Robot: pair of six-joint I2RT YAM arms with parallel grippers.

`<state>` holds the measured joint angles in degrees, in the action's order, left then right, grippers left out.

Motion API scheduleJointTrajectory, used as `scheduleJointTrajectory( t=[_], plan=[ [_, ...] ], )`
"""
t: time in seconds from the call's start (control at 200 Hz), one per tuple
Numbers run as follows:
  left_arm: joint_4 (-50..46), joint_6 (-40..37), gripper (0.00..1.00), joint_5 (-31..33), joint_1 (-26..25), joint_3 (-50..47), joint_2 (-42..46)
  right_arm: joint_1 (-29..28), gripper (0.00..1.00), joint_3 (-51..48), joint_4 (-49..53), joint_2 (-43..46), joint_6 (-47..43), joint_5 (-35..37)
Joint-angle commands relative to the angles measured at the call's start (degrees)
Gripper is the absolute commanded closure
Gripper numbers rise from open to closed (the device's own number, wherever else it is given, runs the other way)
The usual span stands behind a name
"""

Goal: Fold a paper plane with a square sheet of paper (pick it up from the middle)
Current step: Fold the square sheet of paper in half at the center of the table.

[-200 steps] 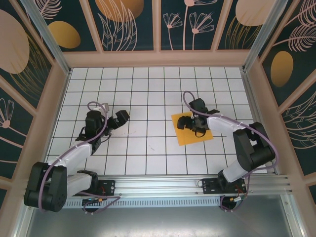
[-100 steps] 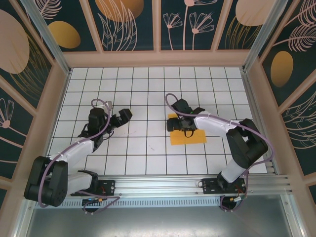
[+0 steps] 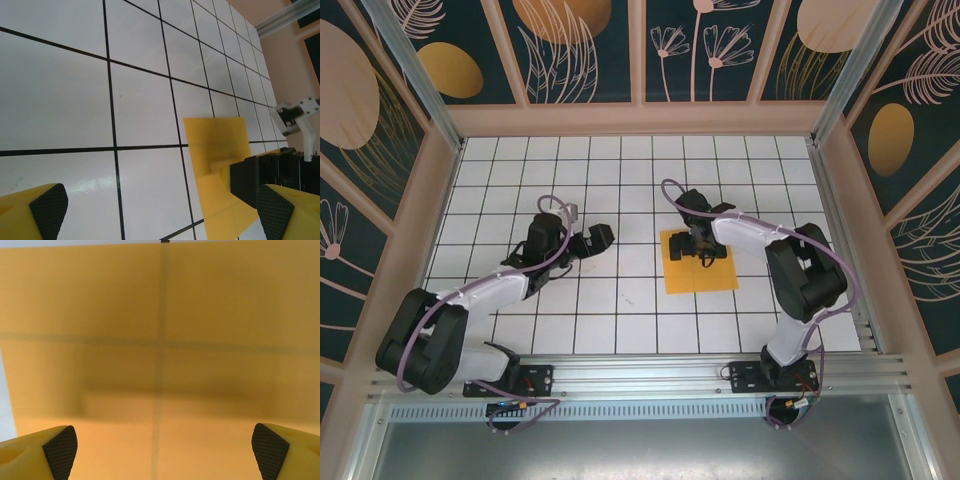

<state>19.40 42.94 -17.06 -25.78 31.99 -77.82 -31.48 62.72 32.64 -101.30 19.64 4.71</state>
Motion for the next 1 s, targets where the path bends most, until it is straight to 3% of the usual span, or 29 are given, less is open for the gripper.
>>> scheduleJointTrajectory(
  t=[0.0,0.325,0.991],
  plan=[
    [-0.6,-1.1,0.02,1.7,-3.1,3.0,-3.2,-0.2,0.06,1.8,2.7,-1.3,-1.7,0.7],
    [5.8,2.4,0.01,3.4,-11.0,7.6,-12.9,-0.2,0.04,1.6,2.9,-1.3,-1.9,0.9],
    [3.6,2.9,0.02,5.1,-11.8,11.4,-16.0,-0.2,0.06,-3.9,-2.0,-5.9,-1.2,-2.8]
  ],
)
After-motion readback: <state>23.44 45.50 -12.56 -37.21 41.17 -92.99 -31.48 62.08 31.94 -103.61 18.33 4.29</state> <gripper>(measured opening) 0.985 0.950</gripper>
